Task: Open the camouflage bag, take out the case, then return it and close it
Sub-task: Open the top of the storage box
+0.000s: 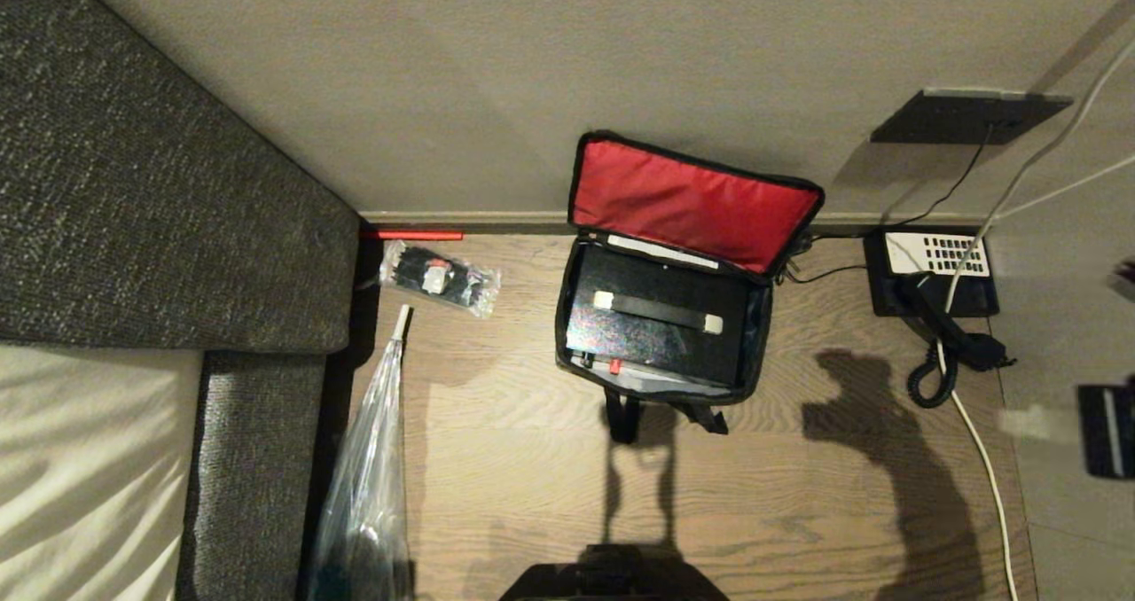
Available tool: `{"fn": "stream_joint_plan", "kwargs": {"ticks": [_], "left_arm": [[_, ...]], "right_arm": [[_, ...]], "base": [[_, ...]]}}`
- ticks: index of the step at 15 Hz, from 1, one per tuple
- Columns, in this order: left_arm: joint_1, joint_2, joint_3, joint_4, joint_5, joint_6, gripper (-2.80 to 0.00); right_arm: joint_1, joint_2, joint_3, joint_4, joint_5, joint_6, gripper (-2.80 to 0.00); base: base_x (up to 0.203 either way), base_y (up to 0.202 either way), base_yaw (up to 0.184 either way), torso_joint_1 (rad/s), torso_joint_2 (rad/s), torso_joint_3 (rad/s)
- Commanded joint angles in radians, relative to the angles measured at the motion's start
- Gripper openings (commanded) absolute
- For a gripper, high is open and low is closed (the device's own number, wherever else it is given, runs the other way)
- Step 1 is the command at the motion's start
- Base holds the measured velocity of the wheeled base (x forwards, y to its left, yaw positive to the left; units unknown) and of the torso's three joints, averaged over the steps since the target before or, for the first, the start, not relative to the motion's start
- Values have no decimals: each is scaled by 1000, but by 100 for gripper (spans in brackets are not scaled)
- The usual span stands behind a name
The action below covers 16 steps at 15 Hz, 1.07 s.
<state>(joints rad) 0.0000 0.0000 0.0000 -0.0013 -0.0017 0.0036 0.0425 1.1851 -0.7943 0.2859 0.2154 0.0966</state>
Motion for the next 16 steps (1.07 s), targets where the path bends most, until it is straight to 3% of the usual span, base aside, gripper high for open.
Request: {"fn": "stream_joint_plan", "kwargs": {"ticks": [1, 6, 13, 14, 16], "left_arm": [[0, 0, 0, 0, 0, -1, -280], [0, 0, 0, 0, 0, -1, -280], [0, 0, 0, 0, 0, -1, -280], [0, 0, 0, 0, 0, -1, -280], [0, 0, 0, 0, 0, -1, -280]], "right_arm": [[30, 402, -50, -249, 4, 3, -280], [132, 751, -162, -760, 11, 73, -280], [146, 921, -200, -932, -2, 66, -280], [146, 912, -199, -932, -4, 57, 0], [145, 912, -195, -931, -20, 11, 0]], "base": [[0, 0, 0, 0, 0, 0], [0, 0, 0, 0, 0, 0], [0, 0, 0, 0, 0, 0], [0, 0, 0, 0, 0, 0], [0, 0, 0, 0, 0, 0]]}}
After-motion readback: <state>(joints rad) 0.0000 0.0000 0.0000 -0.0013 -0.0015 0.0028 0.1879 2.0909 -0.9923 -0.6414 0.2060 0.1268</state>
